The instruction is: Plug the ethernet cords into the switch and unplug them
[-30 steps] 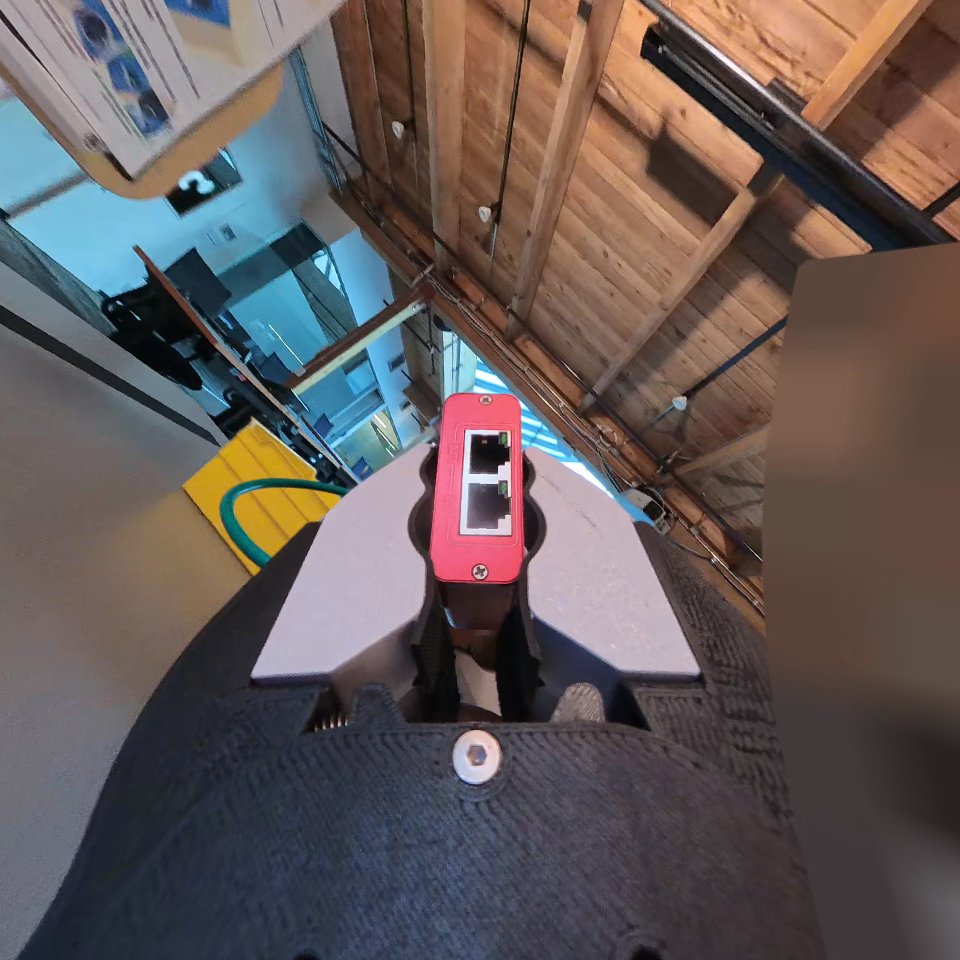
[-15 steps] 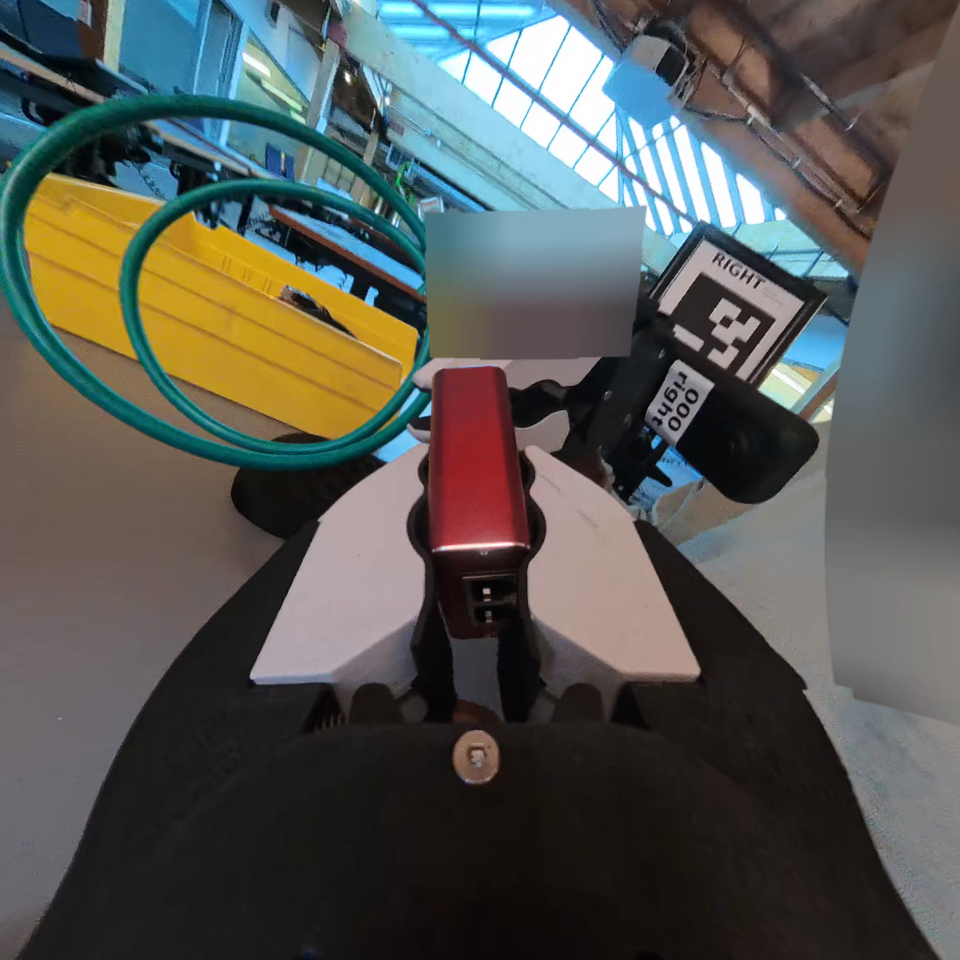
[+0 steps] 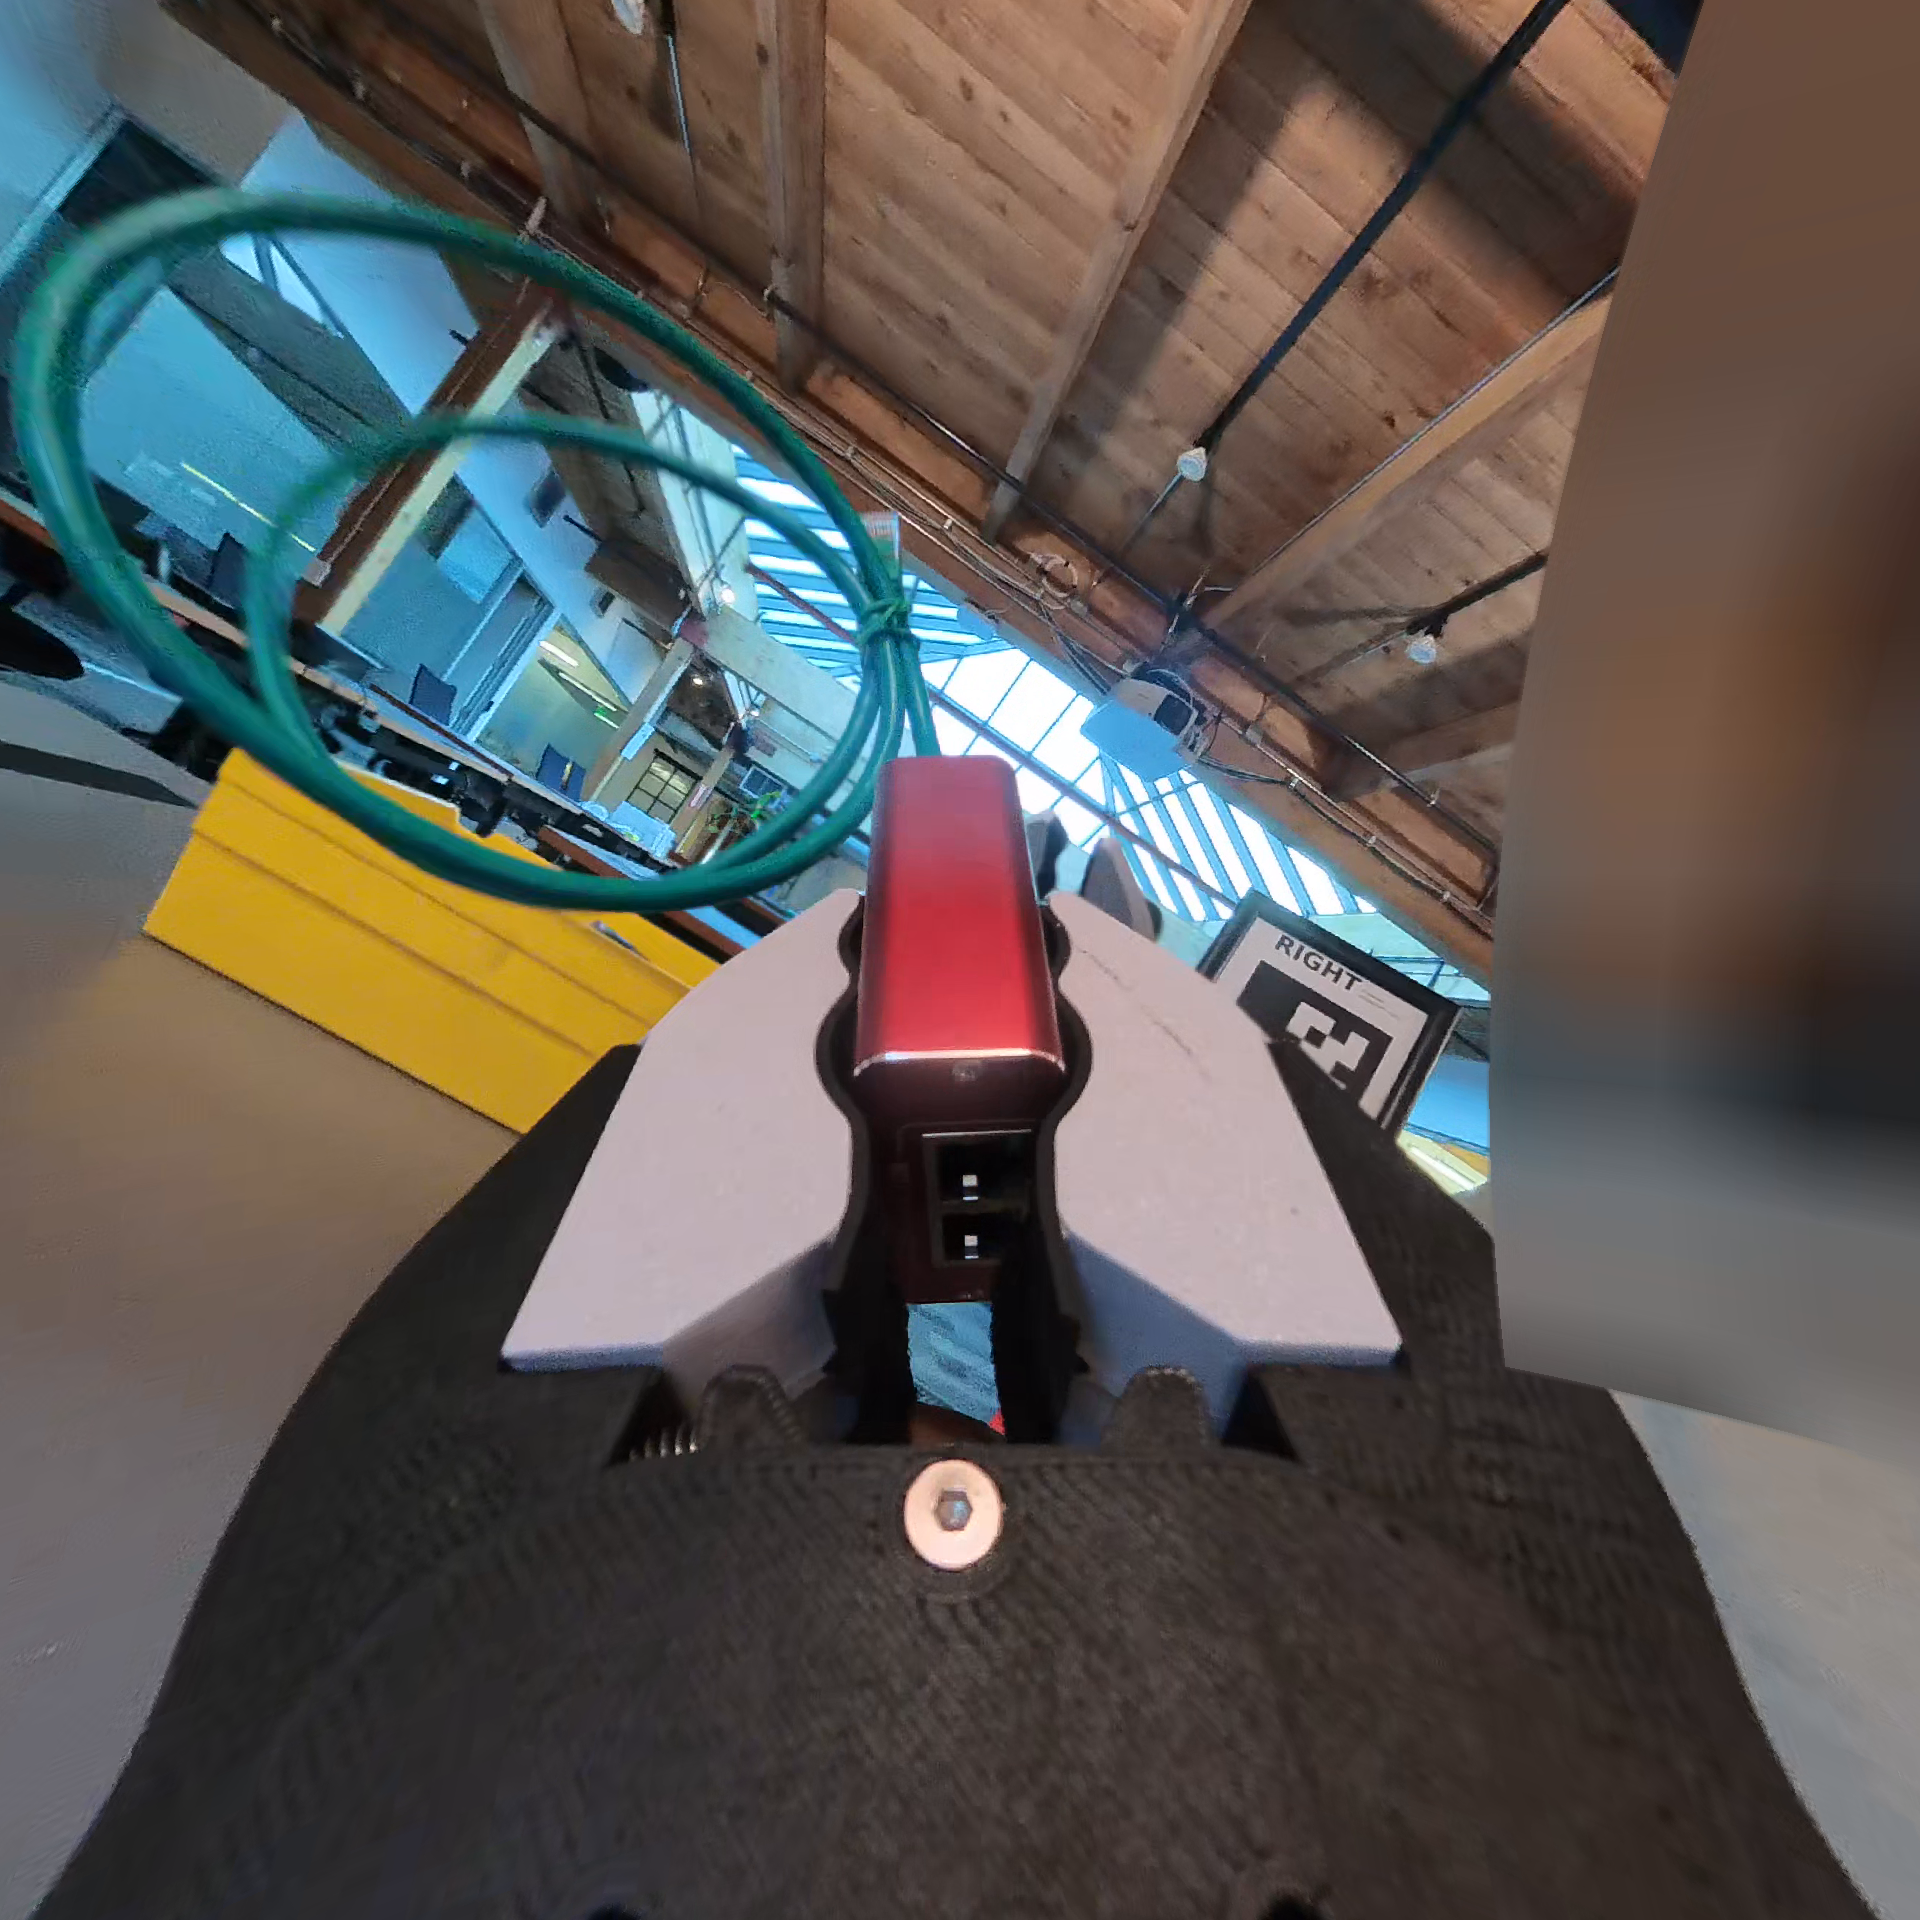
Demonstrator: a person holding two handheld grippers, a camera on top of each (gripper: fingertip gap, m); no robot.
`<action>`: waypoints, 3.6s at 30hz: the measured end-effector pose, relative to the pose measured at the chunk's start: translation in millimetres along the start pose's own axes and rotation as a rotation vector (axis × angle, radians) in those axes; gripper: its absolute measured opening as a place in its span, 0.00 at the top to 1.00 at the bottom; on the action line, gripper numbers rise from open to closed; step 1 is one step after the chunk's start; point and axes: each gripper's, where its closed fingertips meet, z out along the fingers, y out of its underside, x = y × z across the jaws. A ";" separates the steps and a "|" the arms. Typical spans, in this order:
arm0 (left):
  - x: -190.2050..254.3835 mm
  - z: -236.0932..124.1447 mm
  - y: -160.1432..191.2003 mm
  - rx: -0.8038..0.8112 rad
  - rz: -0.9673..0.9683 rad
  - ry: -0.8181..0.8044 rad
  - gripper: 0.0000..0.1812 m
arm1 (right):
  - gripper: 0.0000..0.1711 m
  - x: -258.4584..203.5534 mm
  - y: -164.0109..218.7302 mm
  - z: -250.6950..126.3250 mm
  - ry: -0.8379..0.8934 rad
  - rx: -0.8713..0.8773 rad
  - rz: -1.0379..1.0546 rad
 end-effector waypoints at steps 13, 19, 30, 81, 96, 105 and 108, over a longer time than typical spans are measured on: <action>4.6 10.4 33.2 -0.183 0.135 -0.009 0.84 | 0.89 -13.9 71.5 26.3 -0.208 -0.146 0.484; 14.4 13.1 42.6 -0.256 0.238 0.013 0.84 | 0.91 -25.2 66.7 17.8 -0.295 -0.166 0.347; 34.4 5.6 63.5 -0.492 0.588 0.049 0.83 | 0.92 -53.3 53.6 12.7 -0.443 -0.143 0.183; 11.5 -0.2 59.3 -0.476 0.678 -0.063 0.84 | 0.88 -32.5 69.7 10.3 -0.215 -0.278 -0.393; 19.6 -1.4 61.7 -0.486 0.442 0.054 0.84 | 0.90 -38.3 62.6 13.5 -0.228 -0.259 -0.326; 8.1 -0.3 66.5 -0.536 0.375 -0.008 0.84 | 0.91 -28.6 65.6 9.7 -0.211 -0.253 -0.254; 13.8 0.7 67.1 -0.527 0.354 0.028 0.84 | 0.91 -32.8 60.7 10.5 -0.242 -0.215 -0.213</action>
